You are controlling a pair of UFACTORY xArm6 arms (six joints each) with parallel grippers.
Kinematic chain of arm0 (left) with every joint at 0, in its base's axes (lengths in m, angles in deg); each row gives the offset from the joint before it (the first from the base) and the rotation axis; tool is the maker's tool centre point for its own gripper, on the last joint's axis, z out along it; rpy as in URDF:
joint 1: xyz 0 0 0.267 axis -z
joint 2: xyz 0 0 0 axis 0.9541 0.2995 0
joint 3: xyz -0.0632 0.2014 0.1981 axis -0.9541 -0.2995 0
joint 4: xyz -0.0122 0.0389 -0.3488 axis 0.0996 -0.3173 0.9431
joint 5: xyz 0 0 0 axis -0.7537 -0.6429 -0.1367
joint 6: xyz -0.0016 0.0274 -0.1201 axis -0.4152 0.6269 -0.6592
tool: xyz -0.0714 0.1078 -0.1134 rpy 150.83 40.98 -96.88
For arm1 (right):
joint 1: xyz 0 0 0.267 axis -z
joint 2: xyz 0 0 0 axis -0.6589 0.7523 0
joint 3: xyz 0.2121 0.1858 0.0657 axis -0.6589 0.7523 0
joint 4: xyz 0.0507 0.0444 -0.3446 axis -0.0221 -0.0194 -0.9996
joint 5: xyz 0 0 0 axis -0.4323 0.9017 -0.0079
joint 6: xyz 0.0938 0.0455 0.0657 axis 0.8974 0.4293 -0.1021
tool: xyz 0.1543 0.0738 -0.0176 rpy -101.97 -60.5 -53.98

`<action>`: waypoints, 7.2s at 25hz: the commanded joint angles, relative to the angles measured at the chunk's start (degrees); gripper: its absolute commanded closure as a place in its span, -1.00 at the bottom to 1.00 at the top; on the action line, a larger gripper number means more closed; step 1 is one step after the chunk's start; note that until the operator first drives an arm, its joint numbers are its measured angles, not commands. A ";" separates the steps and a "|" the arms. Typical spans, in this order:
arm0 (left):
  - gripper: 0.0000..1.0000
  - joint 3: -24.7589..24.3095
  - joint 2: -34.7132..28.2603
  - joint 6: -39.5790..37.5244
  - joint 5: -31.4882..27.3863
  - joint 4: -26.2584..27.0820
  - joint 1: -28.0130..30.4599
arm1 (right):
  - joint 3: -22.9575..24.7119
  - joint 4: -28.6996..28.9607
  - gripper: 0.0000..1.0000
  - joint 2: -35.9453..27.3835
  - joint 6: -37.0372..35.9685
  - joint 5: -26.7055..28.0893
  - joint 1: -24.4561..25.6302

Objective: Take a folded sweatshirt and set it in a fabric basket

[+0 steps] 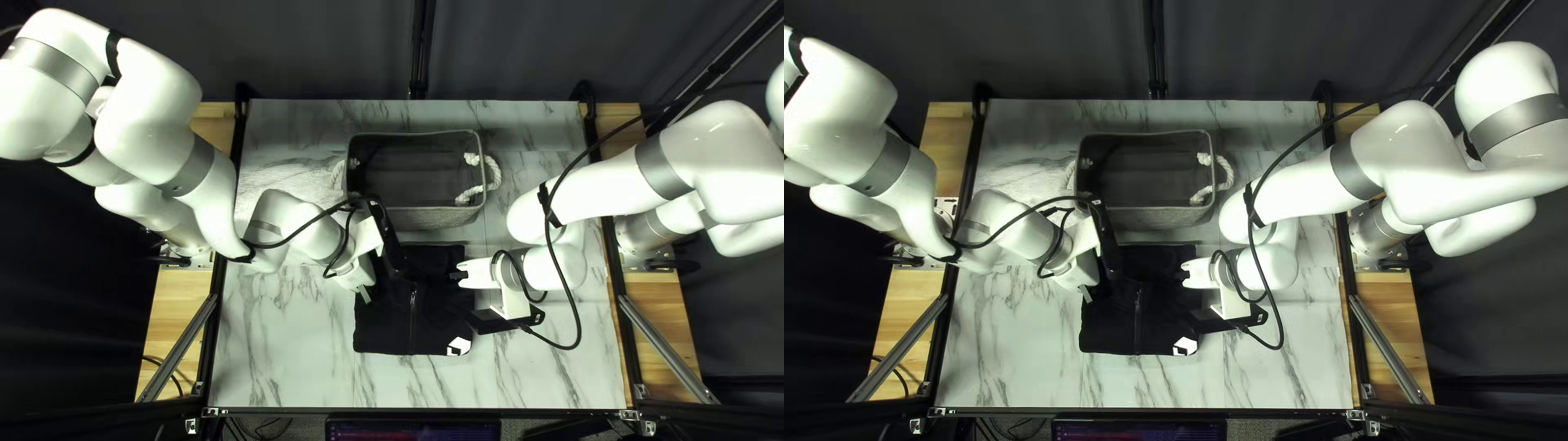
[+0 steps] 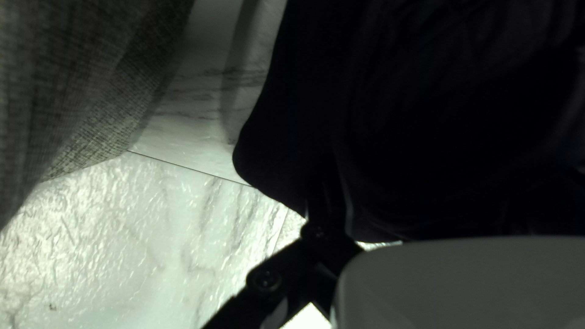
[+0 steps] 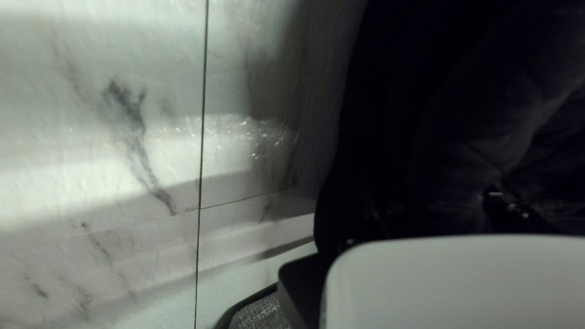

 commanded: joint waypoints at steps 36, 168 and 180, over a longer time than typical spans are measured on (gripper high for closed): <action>1.00 6.91 -2.61 24.61 -9.93 20.33 2.01 | 3.10 17.79 1.00 -8.11 -9.76 6.18 -4.14; 1.00 17.07 3.45 87.84 -32.64 41.13 -38.81 | 4.22 65.63 1.00 -6.91 -63.27 -1.65 21.04; 0.82 12.66 0.11 81.85 -28.65 40.04 -37.01 | 6.66 67.65 1.00 -10.50 -65.56 -0.28 22.78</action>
